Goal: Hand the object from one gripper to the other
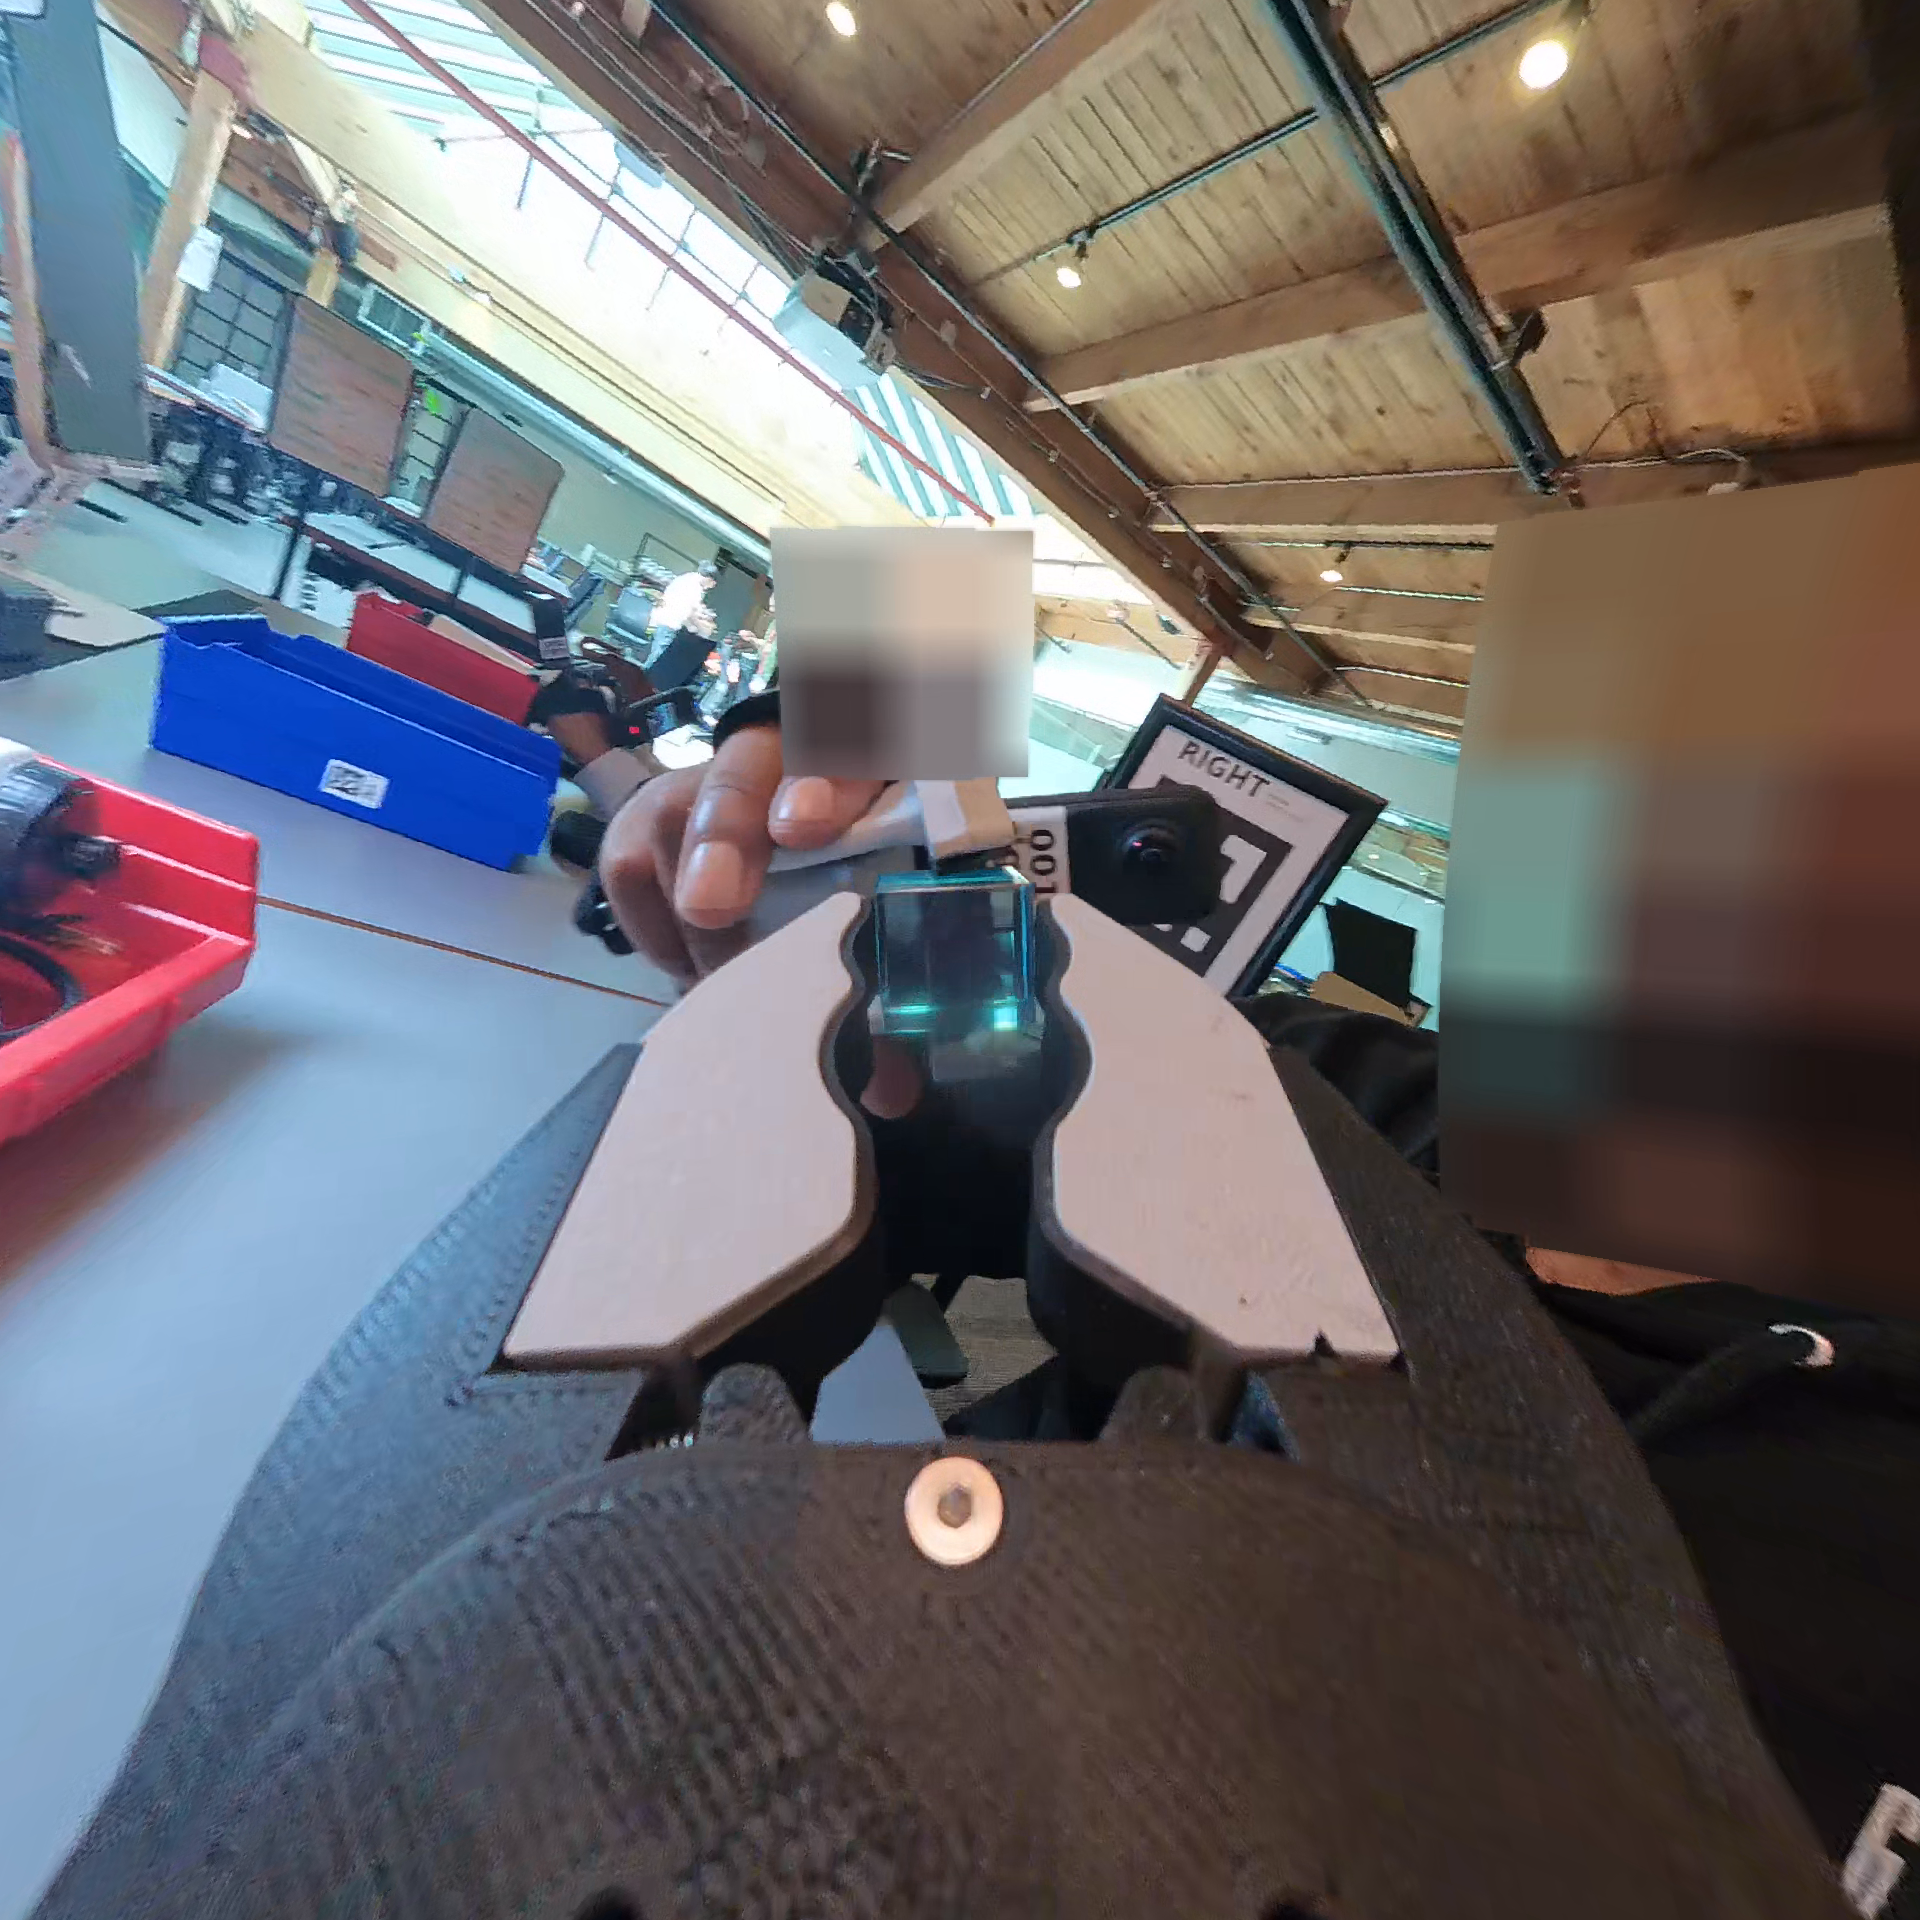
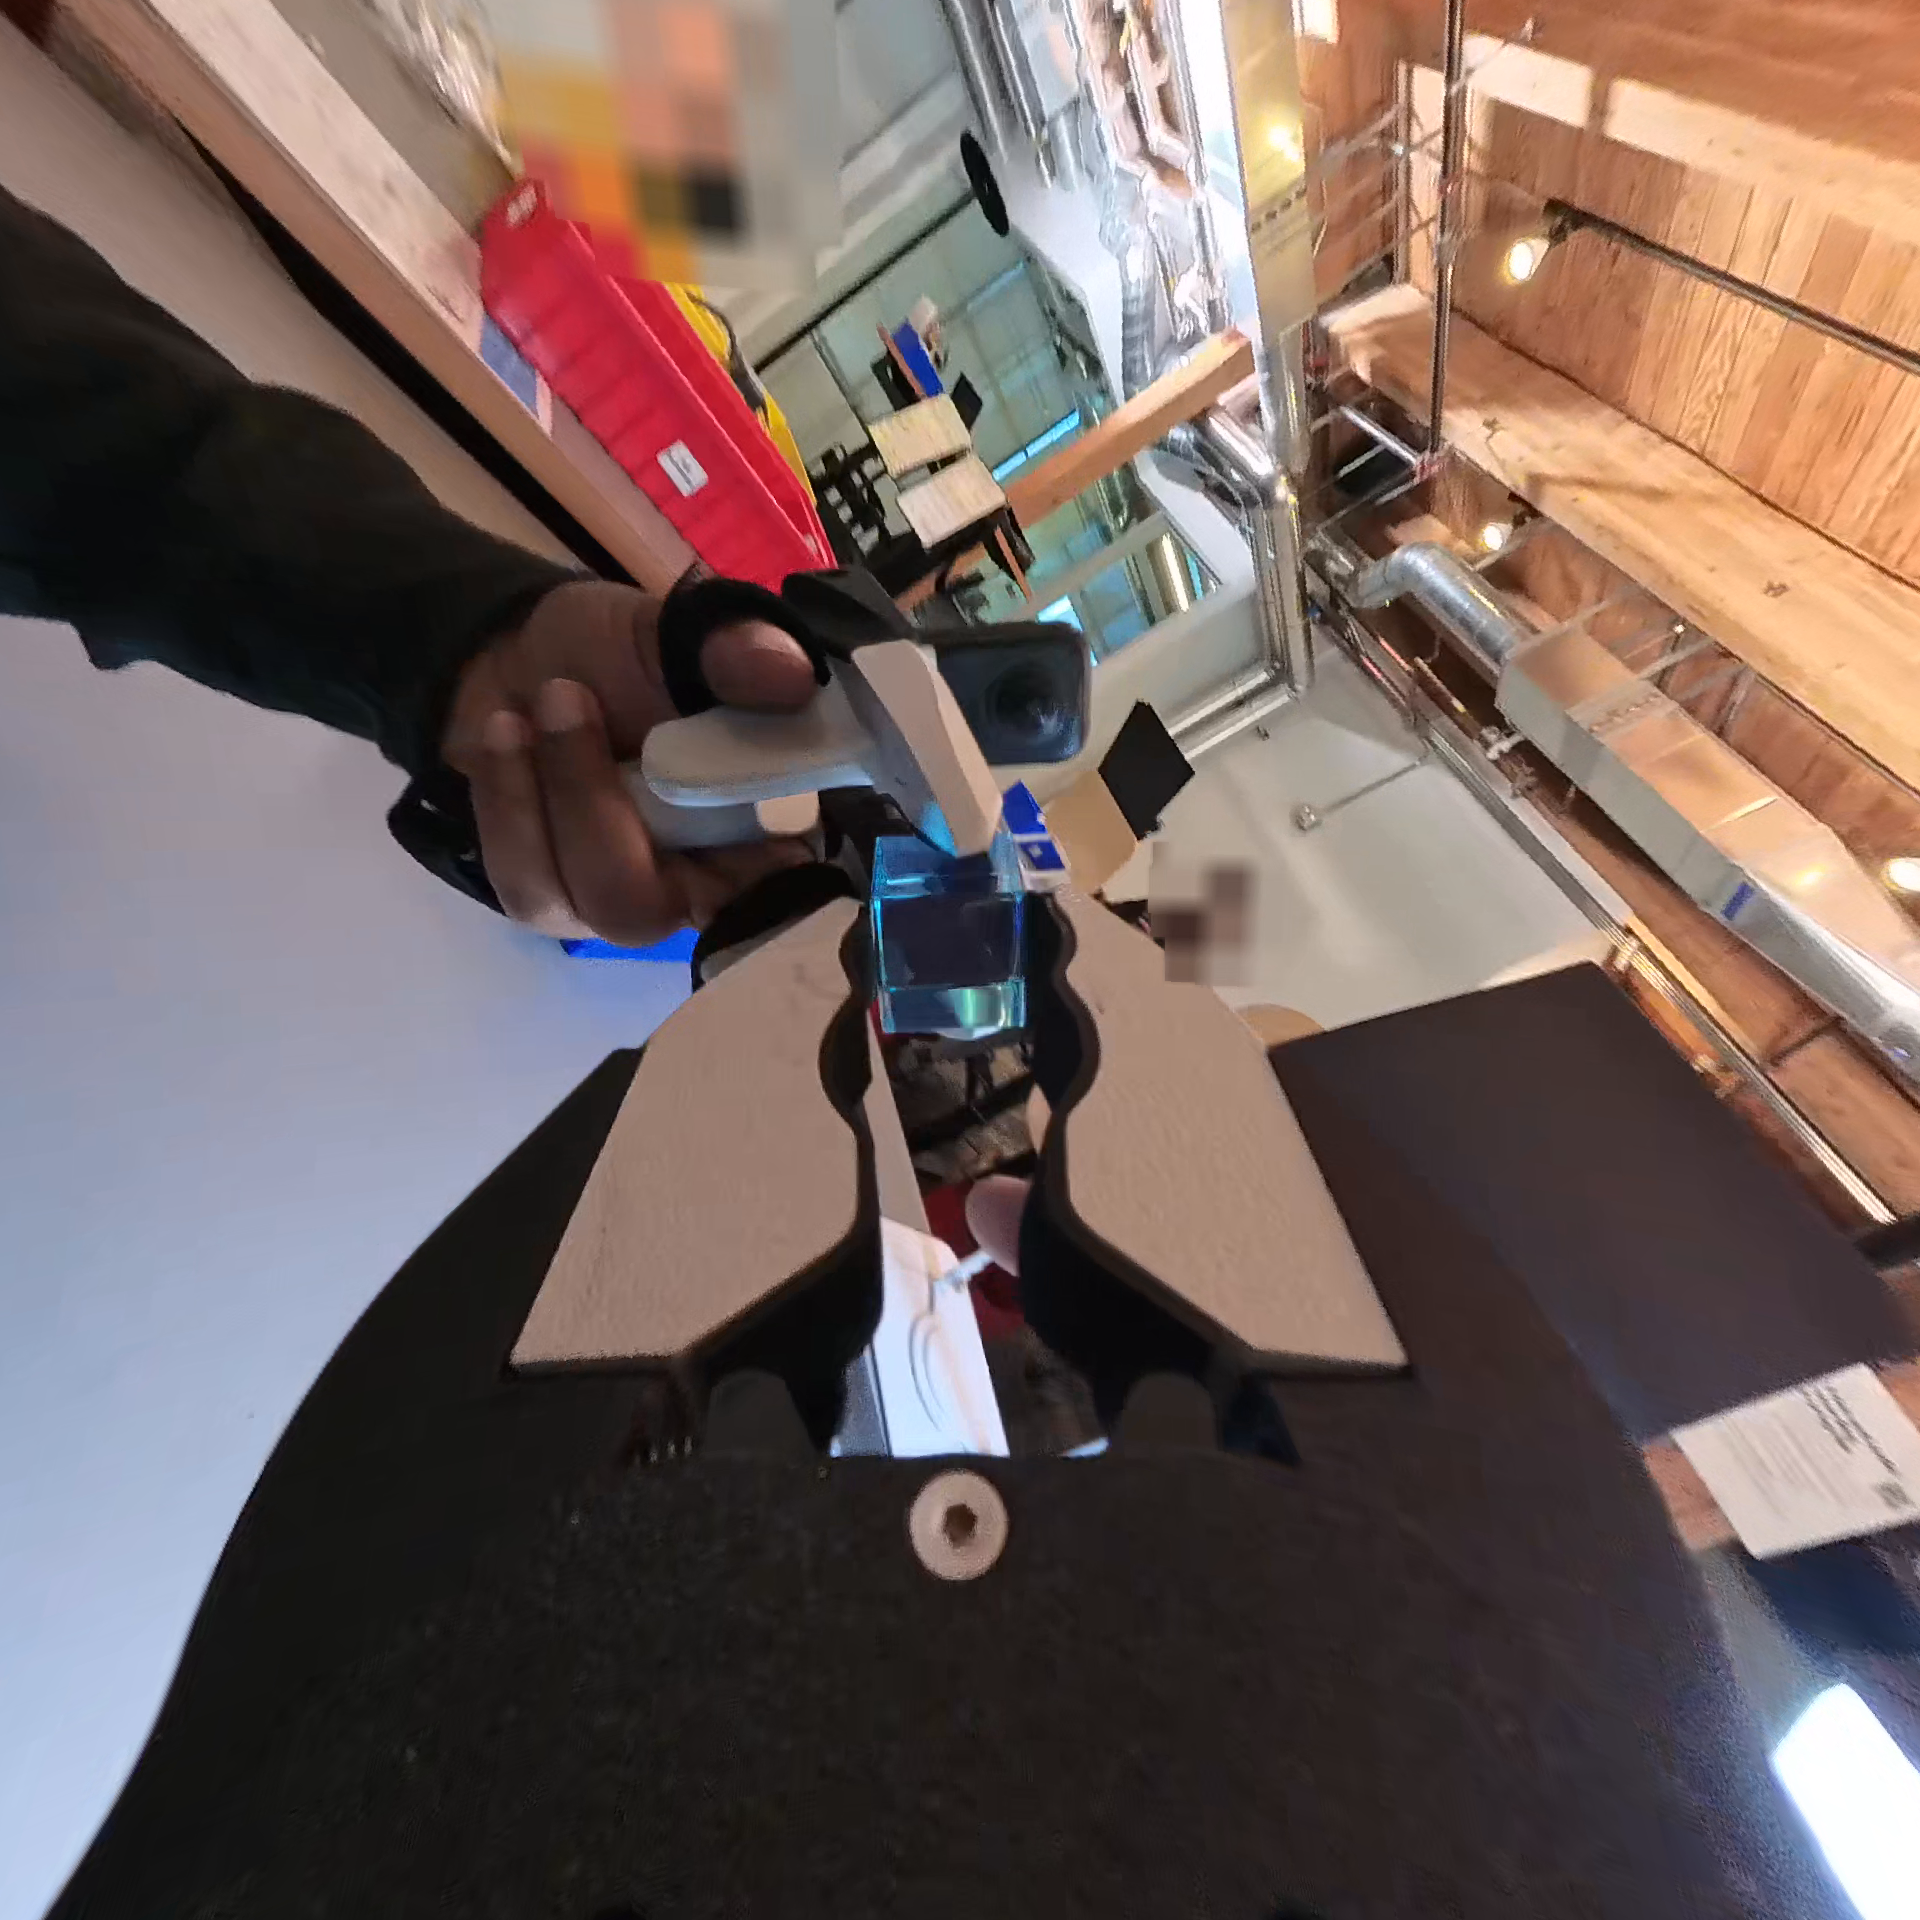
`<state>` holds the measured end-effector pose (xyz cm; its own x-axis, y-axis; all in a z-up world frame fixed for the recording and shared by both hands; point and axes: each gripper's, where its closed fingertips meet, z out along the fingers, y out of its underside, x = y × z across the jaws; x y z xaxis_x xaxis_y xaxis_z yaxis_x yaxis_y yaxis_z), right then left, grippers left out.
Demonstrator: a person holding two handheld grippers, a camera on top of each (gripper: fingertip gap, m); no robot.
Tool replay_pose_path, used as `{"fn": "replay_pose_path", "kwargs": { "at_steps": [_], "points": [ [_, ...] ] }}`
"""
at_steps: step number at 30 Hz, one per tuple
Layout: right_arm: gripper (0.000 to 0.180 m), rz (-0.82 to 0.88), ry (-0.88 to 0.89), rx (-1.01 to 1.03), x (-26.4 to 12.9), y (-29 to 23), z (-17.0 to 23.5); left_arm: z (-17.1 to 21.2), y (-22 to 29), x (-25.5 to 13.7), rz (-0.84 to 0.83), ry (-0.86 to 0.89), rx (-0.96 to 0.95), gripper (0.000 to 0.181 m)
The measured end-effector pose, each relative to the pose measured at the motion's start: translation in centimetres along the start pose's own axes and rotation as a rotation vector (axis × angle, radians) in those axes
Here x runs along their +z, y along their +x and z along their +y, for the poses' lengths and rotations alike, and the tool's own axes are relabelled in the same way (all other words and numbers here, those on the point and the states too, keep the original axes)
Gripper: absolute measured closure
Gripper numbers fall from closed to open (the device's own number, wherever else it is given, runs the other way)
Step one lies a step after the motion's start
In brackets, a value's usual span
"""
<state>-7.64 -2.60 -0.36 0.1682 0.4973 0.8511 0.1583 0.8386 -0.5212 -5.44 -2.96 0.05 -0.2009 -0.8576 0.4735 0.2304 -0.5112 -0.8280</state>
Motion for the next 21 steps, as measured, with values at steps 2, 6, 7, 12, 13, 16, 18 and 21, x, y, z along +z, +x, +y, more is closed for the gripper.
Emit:
{"fn": "replay_pose_path", "kwargs": {
  "at_steps": [2,6,7,12,13,16,18,21],
  "points": [
    [0.152,0.036,-0.078,-0.013,0.0,0.8,1.1,-0.7,-1.4,-0.5,-0.138,0.024,0.061,0.15],
    [0.151,0.092,-0.286,-0.12,0.3,1.5,4.3,-1.2,-3.8,-1.7,-0.446,-0.036,0.269,0.145],
    [0.152,0.092,-0.322,-0.129,0.5,1.3,4.9,-1.0,-4.1,-1.6,-0.504,-0.063,0.318,0.144],
    [0.152,0.086,-0.368,-0.192,1.4,0.2,5.8,-0.1,-6.2,-1.8,-0.74,-0.185,0.528,0.151],
    [0.151,0.087,-0.345,-0.187,1.4,0.2,5.4,-0.1,-5.9,-1.7,-0.722,-0.19,0.529,0.151],
    [0.152,0.054,-0.141,-0.039,1.0,0.3,2.6,-0.3,-3.7,-1.0,-0.514,-0.135,0.414,0.151],
    [0.148,-0.008,0.002,0.089,0.3,0.2,0.8,-0.4,-2.1,-0.8,-0.344,-0.095,0.304,0.152],
    [0.137,-0.063,0.062,0.158,-0.2,0.0,0.3,-0.7,-0.1,-0.6,-0.119,-0.021,0.142,0.152]
  ]
}}
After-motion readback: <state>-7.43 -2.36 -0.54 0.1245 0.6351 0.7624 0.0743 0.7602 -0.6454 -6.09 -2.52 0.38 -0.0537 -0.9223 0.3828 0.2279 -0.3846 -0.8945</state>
